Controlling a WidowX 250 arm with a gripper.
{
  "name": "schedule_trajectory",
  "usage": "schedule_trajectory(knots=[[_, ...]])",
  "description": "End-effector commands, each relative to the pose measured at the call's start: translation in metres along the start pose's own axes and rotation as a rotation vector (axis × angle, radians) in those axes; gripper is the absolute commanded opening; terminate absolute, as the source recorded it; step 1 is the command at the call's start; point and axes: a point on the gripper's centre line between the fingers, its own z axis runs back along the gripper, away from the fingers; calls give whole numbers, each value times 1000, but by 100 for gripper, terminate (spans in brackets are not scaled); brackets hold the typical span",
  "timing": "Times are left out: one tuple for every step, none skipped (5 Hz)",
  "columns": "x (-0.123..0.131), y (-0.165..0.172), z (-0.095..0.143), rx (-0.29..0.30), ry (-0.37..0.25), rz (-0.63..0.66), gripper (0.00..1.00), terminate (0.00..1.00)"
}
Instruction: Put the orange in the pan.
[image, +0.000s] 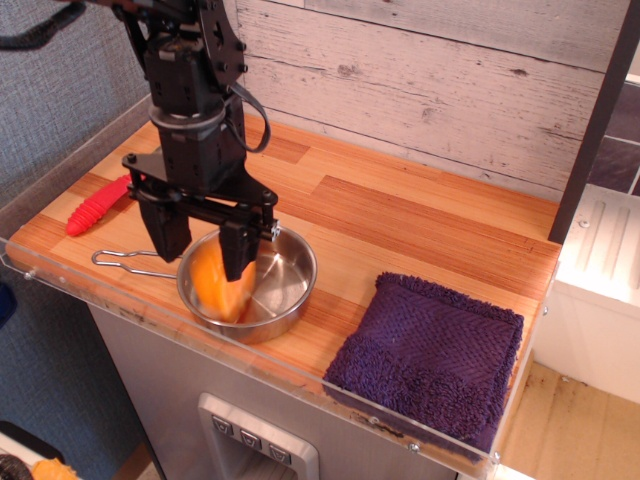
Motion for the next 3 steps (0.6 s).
schedule_trajectory(knots=[[-3,8,33,-26,-118,8,100,0],[-6,32,57,-36,-163,32,100,0],[0,45,61,-22,-160,-24,100,0]])
